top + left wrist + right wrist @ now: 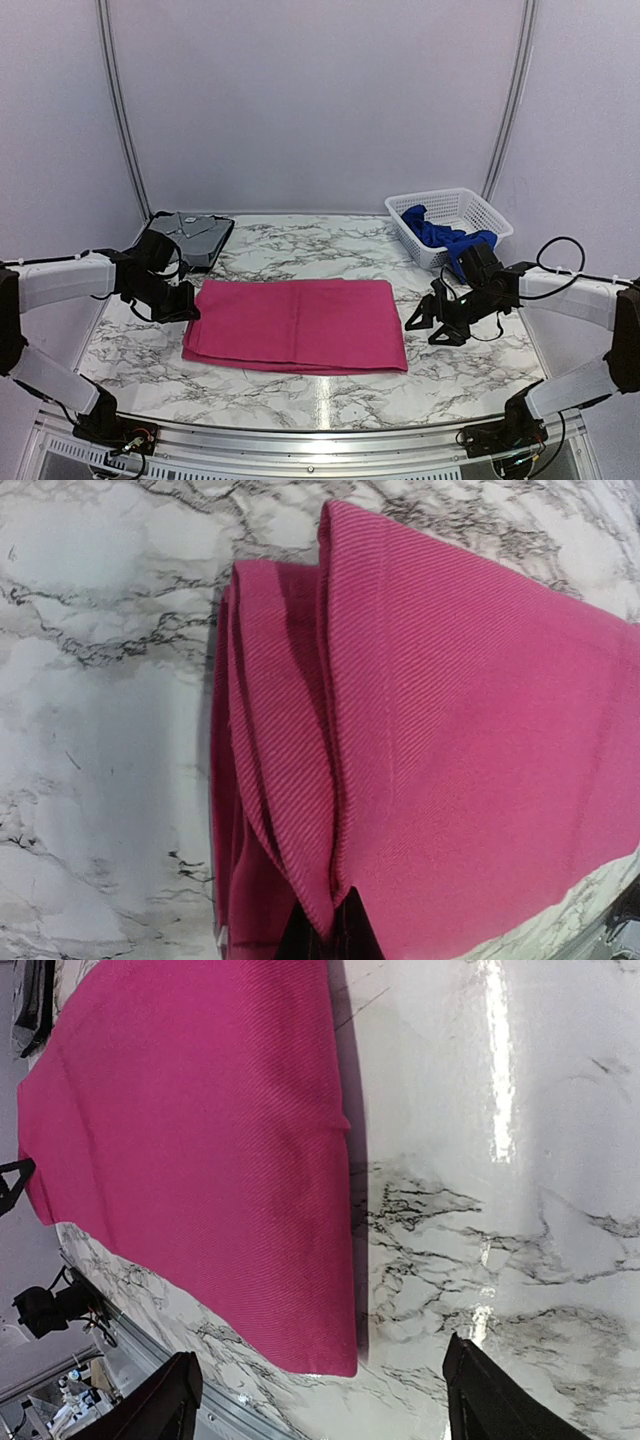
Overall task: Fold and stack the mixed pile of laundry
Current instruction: Fold the 1/2-rectangle-folded trousers at the center of the board.
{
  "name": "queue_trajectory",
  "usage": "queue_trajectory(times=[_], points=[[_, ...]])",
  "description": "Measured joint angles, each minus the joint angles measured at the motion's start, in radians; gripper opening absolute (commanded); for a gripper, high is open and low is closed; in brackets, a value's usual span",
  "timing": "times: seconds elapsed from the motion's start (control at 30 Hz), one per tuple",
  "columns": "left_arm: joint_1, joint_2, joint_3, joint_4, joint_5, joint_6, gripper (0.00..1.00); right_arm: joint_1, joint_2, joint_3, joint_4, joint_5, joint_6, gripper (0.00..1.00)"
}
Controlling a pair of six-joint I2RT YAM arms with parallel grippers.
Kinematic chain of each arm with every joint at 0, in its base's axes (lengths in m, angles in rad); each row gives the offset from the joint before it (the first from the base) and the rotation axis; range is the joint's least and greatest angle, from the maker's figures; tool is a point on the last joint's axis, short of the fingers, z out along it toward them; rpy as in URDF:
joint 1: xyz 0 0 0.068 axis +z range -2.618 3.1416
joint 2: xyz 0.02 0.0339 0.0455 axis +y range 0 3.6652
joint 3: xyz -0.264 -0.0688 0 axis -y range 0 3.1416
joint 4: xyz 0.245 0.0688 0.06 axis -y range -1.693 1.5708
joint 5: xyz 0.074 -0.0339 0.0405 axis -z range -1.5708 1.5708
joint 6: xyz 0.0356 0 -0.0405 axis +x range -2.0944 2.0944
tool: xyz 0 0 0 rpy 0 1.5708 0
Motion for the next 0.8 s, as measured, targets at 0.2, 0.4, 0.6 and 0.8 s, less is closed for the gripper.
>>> queue_trajectory(times=[0.2,0.4,0.6,0.8], points=[[0.007,0.056,-0.002,0.0,-0.048,0.033,0.68,0.0,0.028,-0.009,0.038,-0.013,0.001,0.78],[0.005,-0.031,0.086,-0.043,-0.095,0.068,0.79,0.002,0.032,0.011,0.098,-0.058,0.005,0.76],[-0.097,-0.043,0.146,0.05,0.042,0.066,0.82,0.064,0.084,0.061,0.348,-0.177,0.047,0.75],[-0.138,0.044,0.013,0.203,0.15,-0.003,0.85,0.159,0.302,-0.028,0.703,-0.288,0.142,0.74]])
